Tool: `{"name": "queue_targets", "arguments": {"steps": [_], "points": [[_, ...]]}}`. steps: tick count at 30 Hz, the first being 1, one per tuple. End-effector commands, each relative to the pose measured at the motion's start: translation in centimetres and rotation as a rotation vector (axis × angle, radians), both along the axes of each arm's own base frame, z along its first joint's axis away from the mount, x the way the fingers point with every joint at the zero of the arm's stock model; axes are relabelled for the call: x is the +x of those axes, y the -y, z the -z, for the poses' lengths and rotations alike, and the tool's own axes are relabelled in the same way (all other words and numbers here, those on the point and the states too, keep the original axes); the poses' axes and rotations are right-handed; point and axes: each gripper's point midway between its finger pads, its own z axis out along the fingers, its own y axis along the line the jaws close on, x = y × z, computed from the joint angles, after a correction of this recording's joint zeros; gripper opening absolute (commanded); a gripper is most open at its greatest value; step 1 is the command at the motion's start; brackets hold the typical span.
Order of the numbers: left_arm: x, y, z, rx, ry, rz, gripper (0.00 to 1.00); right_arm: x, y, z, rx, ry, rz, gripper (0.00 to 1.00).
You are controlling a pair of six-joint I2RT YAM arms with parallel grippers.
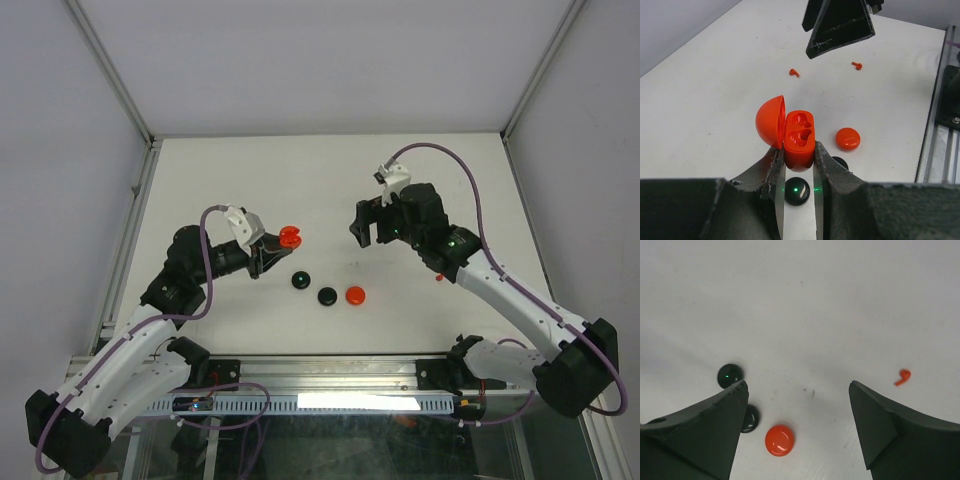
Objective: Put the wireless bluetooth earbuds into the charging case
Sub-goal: Pick up the earbud from the center of the board.
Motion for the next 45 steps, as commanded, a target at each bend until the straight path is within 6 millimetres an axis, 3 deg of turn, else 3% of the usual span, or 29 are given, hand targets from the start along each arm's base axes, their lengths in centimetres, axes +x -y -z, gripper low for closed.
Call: {"name": "queue_targets", "arguments": {"steps": [1,7,15,18,26,33,40,45], "points": [[1.0,-0.9,-1.0,-0.009,0.040,-0.087,0.00,2.1,4.2,2.9,-0.079,-0.092,0.238,0.84],[1.5,-1.1,-0.4,0.003,0.009,-0.120,0.00,3.6,8.7,7.2,-0.194,-0.213,0.440,0.81],[2.0,-1.4,-0.1,0.015,-0.004,-0.143,0.00,1.8,13.1,11.8,-0.229,-0.386,0.589,0.78],[2.0,-1.3,0.1,0.018,-0.013,-0.140,0.00,2.6,13.1,12.6,-0.215,-0.383,0.571,0.73],[2.0,-1.2,0.4,0.024,-0.020,-0.139,0.00,7.6,12.9,14.6,-0.285,-0.343,0.591,0.57],[2.2,-1.2,0.7,0.034,-0.027,-0.140,0.00,10.9,12.4,15.5,-0.343,-0.313,0.573,0.52],[2.3,-1.2,0.8,0.038,-0.028,-0.139,0.00,12.5,11.7,16.7,-0.366,-0.339,0.559,0.47],[2.2,-1.1,0.9,0.040,-0.029,-0.137,0.00,12.5,11.5,17.6,-0.376,-0.379,0.553,0.42]]}}
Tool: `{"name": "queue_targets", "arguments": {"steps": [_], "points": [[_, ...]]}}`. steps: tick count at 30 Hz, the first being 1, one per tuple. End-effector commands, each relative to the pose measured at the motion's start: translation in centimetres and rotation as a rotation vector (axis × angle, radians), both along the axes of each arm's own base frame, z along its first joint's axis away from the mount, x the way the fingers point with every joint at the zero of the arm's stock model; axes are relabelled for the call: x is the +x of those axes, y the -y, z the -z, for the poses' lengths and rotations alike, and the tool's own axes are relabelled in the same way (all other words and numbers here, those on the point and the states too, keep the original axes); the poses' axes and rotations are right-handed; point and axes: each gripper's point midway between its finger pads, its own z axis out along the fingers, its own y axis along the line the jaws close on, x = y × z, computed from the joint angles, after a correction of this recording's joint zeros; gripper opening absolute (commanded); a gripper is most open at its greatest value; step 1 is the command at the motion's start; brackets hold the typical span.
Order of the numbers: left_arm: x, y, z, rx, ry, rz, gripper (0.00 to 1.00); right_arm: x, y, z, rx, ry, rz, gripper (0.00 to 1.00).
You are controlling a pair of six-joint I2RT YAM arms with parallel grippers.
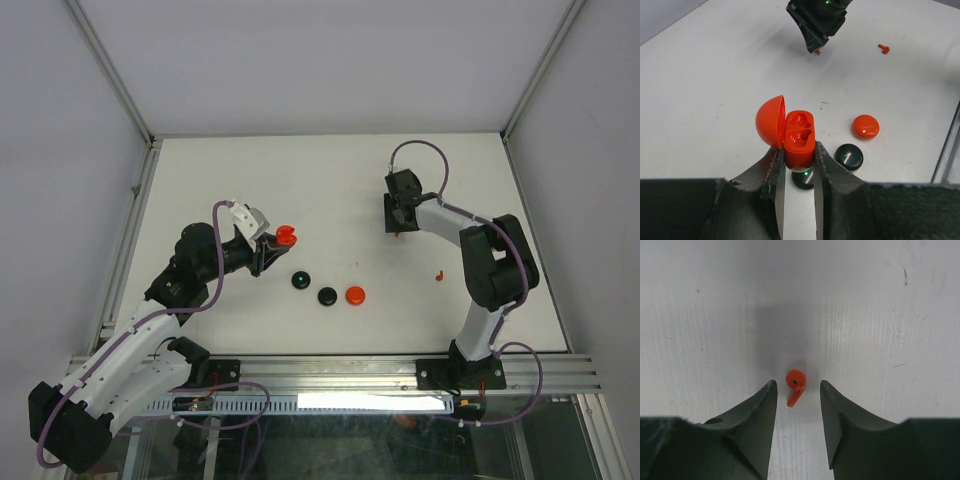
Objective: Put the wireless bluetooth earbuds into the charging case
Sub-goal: Pick up the earbud from the center of the board.
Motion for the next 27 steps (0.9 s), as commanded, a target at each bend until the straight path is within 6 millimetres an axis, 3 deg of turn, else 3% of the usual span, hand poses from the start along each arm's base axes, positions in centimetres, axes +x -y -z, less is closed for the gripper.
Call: {"name": "queue_targets", "arguments": {"steps": [1,10,16,27], "points": [[0.3,0.2,-1.7,-0.024,0.047,-0.005,0.00,1.8,-0.3,-1.0,0.011,0.034,0.006,0.42],[0.3,0.2,-1.7,-0.024,0.047,-0.001,0.00,1.0,-0.1,0.9,0.011,-0.057,0.015,0.39],[0.2,0.2,-1.7,-0.026,0.045,-0.001,0.00,-0.4,0.0,2.1,0.048,-0.152,0.044,0.31],[0.1,0.3,-1.8,-0.029,0.043,0.007,0.00,-1.7,0.4,1.7,0.054,-0.190,0.053,0.31]]}}
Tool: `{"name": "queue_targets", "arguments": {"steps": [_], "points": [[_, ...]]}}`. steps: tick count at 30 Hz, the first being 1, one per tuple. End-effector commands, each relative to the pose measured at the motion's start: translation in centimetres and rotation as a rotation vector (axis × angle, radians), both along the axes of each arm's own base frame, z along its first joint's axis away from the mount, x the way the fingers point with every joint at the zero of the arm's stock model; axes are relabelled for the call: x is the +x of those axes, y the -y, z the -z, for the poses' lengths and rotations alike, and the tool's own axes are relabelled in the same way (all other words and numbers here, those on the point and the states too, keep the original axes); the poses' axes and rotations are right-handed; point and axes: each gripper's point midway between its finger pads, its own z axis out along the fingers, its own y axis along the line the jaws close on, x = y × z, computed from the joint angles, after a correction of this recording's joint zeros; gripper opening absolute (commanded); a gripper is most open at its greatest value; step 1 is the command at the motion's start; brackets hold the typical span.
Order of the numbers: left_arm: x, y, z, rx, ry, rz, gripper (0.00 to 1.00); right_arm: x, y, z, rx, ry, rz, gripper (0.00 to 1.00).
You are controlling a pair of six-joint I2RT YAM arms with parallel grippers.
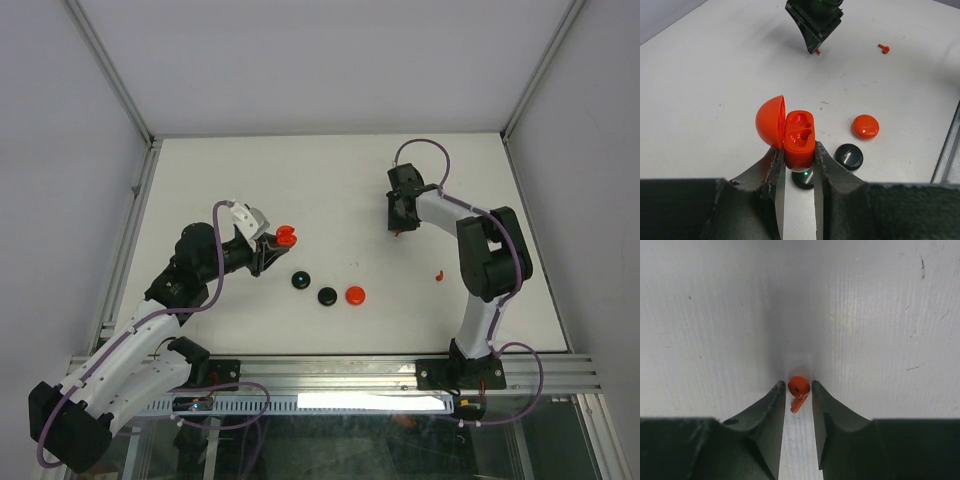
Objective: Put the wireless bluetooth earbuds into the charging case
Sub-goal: Pick up the earbud from the center of the board.
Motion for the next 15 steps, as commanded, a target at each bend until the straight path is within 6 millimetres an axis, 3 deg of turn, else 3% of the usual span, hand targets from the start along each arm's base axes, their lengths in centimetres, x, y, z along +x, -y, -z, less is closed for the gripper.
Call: {"name": "queue_targets", "arguments": {"steps": [1,11,15], "points": [[0.1,0.3,-1.9,-0.031,0.045,0.009,0.00,-1.9,0.5,0.4,-0.006,-0.079,-0.002,0.31],[0.1,0.3,-1.7,-0.029,0.039,0.008,0.00,-1.7,0.1,1.9,0.021,-0.116,-0.014,0.29],[0.1,0.3,-1.6,-0.027,0.037,0.009,0.00,-2.2,0.5,2.2,0.021,-0.135,-0.009,0.22]]}}
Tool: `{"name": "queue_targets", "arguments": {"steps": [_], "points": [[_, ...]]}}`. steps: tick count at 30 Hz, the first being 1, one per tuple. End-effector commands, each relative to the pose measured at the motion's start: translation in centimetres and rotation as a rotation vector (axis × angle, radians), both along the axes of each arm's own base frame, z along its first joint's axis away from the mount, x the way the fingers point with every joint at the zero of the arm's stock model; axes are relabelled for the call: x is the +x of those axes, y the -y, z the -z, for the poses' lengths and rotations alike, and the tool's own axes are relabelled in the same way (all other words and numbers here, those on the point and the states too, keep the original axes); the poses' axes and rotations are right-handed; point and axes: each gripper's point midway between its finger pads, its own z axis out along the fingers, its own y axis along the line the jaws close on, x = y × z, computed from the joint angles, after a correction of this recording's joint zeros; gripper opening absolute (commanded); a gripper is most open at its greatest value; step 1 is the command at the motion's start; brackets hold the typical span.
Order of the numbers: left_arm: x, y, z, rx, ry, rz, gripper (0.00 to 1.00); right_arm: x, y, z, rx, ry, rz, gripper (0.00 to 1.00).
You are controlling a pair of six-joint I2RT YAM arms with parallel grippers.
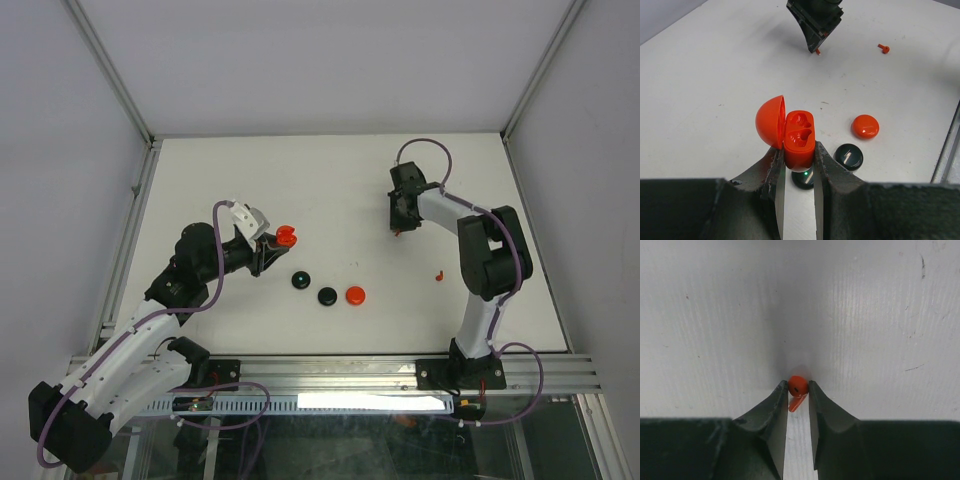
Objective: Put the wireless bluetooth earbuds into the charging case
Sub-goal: Pick up the earbud from the center of the board.
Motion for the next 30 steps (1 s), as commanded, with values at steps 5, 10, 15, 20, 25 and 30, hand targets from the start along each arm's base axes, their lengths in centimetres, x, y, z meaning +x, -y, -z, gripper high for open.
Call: {"name": "queue_targets", "arguments": {"steps": [5,10,15,20,25,30], "points": [[0.1,0.4,-1.7,-0.030,0.037,0.013,0.00,-2.1,0.5,1.4,0.001,-0.094,-0.016,0.14],[-0.2,0.6,-2.2,-0.045,0.046,0.027,0.00,-1.6,-0.6,-1.7,0.030,0.012,-0.044,0.13],[-0.4,0.7,-2.5,-0.062,0.046,0.034,0.00,-1.4,-2.4,-6.3,0.056,0.152,-0.082,0.12],[-0.6,0.7,-2.9,-0.078,0.054,0.036,0.00,-2.2,-4.3,-10.8,0.091,0.280,-0.130,0.11],[-0.9,1.0,-3.7,-0.112,0.064,0.055,0.00,-3.4,-6.9,-16.4,0.156,0.453,-0.206,0.11],[-1.4,1.5,-4.5,-0.158,0.070,0.091,0.00,-5.3,-10.5,-22.2,0.252,0.644,-0.327,0.09]]}}
